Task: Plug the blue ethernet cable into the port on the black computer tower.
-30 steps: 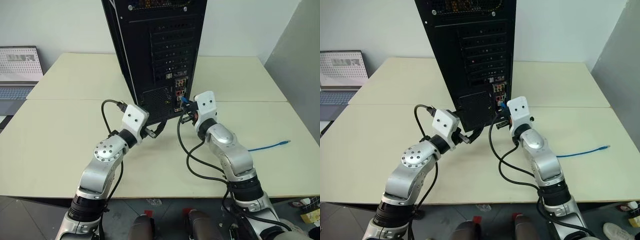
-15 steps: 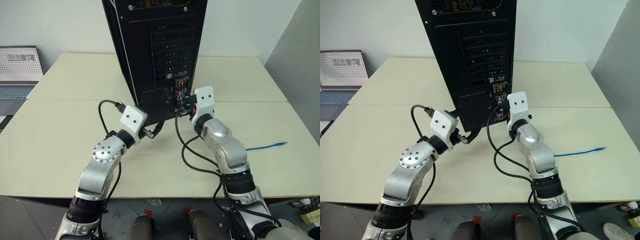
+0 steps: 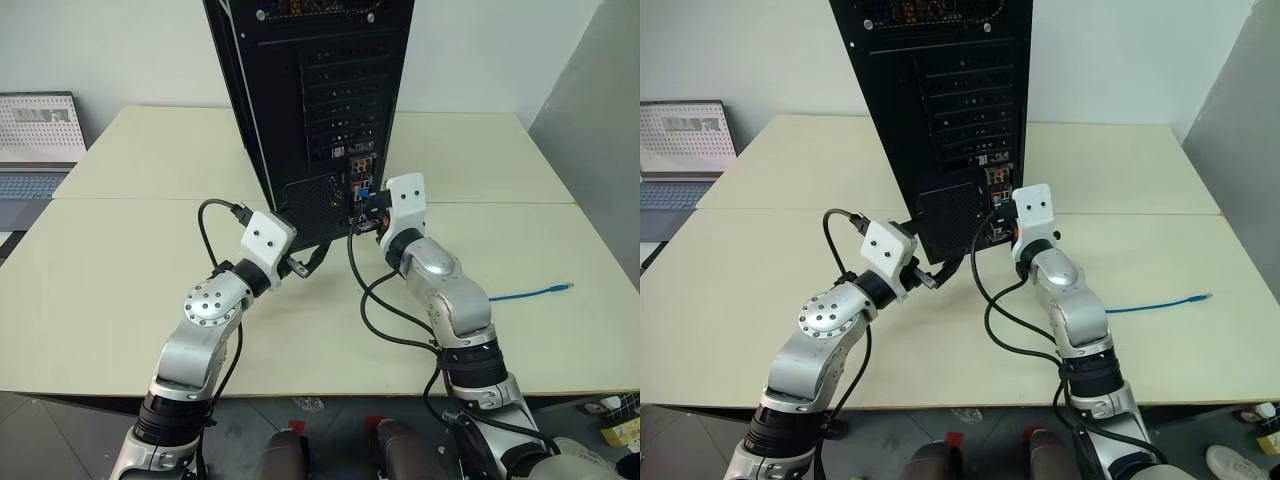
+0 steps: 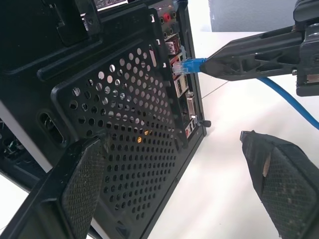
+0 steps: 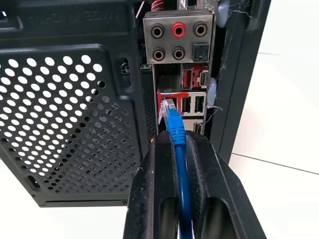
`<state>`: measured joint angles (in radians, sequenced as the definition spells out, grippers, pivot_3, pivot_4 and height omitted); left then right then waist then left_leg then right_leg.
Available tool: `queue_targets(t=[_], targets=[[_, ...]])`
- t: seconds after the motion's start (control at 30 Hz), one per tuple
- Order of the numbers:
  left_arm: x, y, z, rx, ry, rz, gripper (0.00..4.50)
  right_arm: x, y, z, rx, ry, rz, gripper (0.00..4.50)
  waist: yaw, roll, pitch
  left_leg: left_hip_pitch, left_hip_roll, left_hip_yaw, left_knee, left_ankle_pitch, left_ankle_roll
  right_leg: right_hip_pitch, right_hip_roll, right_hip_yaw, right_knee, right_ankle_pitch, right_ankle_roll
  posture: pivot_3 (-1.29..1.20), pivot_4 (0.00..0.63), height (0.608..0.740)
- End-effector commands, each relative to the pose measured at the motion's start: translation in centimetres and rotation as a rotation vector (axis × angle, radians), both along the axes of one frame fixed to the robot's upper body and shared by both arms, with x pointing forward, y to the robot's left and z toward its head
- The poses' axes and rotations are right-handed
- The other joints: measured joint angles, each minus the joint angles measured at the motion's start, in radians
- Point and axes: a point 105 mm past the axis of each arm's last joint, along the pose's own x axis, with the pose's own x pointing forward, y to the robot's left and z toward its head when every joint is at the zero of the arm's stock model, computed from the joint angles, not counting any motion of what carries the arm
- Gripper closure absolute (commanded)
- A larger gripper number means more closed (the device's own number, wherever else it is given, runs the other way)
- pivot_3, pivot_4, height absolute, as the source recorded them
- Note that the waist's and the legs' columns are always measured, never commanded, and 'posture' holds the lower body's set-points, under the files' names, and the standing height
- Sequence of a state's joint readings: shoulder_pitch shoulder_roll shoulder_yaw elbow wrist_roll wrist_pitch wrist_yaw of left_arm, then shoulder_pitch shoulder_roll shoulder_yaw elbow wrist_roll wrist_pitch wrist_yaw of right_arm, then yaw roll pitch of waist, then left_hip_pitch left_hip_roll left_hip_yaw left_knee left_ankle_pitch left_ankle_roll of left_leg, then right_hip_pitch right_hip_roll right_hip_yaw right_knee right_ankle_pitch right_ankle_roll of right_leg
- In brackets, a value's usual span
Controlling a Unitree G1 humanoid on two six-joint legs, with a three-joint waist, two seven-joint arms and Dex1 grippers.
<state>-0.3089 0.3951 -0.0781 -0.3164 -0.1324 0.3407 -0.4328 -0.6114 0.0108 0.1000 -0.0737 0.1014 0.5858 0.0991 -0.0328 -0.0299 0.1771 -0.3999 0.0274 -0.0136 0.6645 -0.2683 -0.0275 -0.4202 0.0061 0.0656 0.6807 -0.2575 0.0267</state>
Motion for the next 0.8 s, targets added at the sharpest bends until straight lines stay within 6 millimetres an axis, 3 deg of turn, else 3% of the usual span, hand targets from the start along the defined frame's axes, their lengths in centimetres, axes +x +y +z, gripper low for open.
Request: queue_targets(t=[0.03,0.8], targets=[[-0.63,-0.4,1.48,-0.004,-0.065,-0.025,0.06,-0.07,0.3,1.78,0.019,-0.053,0.007,4.5,0.0,0.0,0.0,0.0,0.0,0.0,0.0,0.0,0.0,0.0,0.0,0.0,0.0,0.0,0.0,0.0,0.15,0.74],[-0.74,-0.38,1.36,0.006,-0.063,-0.029,0.06,0.25,0.04,1.98,0.073,-0.016,-0.042,4.5,-0.001,0.0,0.0,0.0,0.0,0.0,0.0,0.0,0.0,0.0,0.0,0.0,0.0,0.0,0.0,0.0,0.15,0.74]])
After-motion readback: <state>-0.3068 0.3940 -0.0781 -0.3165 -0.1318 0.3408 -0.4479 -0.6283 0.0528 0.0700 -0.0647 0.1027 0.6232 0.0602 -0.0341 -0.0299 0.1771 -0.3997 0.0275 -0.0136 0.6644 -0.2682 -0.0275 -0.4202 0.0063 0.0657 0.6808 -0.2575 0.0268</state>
